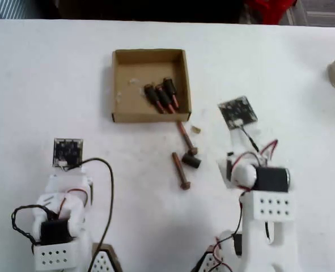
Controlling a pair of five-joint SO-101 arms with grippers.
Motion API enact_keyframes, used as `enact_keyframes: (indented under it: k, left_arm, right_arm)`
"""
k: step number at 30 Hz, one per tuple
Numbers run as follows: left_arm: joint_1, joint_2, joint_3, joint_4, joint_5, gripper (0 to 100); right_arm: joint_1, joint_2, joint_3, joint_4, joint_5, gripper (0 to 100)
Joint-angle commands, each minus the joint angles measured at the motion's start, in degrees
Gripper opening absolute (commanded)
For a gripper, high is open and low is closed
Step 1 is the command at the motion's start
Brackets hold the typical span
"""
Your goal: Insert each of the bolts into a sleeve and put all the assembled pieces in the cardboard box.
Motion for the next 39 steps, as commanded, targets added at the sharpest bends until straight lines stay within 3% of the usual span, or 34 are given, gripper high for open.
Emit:
enact_keyframes:
  k: [1, 6, 11, 16, 21, 27, 32, 39]
  left_arm:
    - [-0.31, -0.22, -0.09, -3.25, -0.53, 2]
    - [1.98, -0.13, -2.55, -2.46, -1.05, 2]
    - [7.25, -0.13, -8.7, 2.64, -0.88, 2]
    - [10.42, 2.51, -15.38, 4.84, -0.88, 2]
    - [14.29, 20.53, -25.05, 3.43, 0.35, 3]
    - [21.14, 47.16, -38.42, -0.62, -0.62, 3]
    - [28.09, 60.62, -43.43, -5.27, -10.29, 3]
    - [36.88, 68.26, -45.36, -8.79, -39.3, 3]
  right_arm:
    - [6.02, -6.02, 3.43, 0.31, -0.53, 1.7]
    - [15.34, -6.9, 8.7, -1.63, -0.88, 1.7]
    - [30.9, -7.34, 11.16, -9.36, -2.64, 1.7]
    - [38.11, -7.34, 15.03, -14.02, -7.47, 1.7]
    - [45.23, -7.34, 19.78, -22.9, -10.64, 1.7]
    - [48.75, -7.34, 22.15, -23.78, -10.2, 1.7]
    - [49.19, -7.34, 26.29, -29.05, -9.93, 1.7]
    - [51.03, -7.43, 28.48, -31.52, -5.89, 1.7]
